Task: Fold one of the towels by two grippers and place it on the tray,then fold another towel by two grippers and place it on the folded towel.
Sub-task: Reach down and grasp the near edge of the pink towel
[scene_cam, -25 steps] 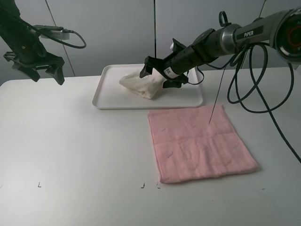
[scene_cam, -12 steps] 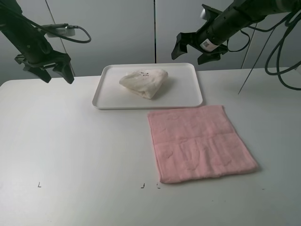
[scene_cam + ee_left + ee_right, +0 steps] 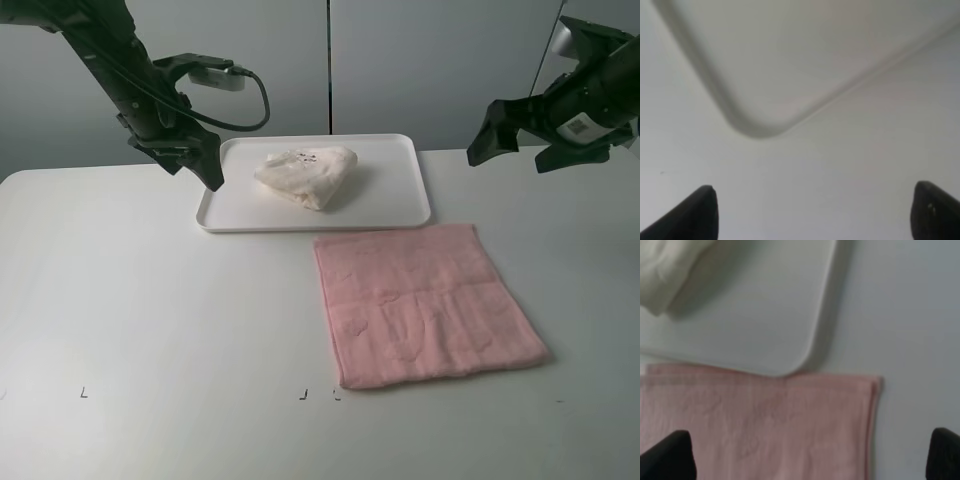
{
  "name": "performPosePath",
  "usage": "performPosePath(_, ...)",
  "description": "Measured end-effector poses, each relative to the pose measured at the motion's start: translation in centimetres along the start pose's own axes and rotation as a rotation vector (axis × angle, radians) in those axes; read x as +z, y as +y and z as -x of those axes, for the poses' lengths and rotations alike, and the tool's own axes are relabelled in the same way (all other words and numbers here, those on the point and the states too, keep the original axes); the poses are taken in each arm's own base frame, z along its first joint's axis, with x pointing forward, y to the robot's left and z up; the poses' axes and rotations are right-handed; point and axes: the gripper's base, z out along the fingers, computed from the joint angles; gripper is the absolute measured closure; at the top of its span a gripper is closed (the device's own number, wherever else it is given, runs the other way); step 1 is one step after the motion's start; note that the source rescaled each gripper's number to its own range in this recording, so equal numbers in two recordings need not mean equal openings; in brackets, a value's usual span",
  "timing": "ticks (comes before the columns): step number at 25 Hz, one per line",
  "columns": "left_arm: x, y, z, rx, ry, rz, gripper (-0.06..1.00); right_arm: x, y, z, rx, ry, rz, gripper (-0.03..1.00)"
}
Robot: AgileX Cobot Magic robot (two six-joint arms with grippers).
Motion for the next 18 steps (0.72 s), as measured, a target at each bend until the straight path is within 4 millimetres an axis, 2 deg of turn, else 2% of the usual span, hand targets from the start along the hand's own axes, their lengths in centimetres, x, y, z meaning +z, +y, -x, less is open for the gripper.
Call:
performPosePath(4,0.6,-4.8,1.2,0.158,-0.005,-0.027,-0.04,-3.5,-0.3,-3.2,-0.1,-0.004,-0.013,-0.03)
performPosePath(8,1.0,-9.2,1.7,0.366,-0.004,-0.052,-0.04,-5.5,0.6,-4.5,-0.337,0.01,0.009,-0.03)
performPosePath(14,1.3,-13.4,1.6,0.538,0.017,-0.062,-0.04,-6.0,0.8,-5.9,-0.882,0.14,0.087,-0.03)
performPosePath(18,2.0,-16.5,1.2,0.628,0.022,-0.057,-0.04,-6.0,0.4,-6.4,-1.043,0.202,0.083,-0.03)
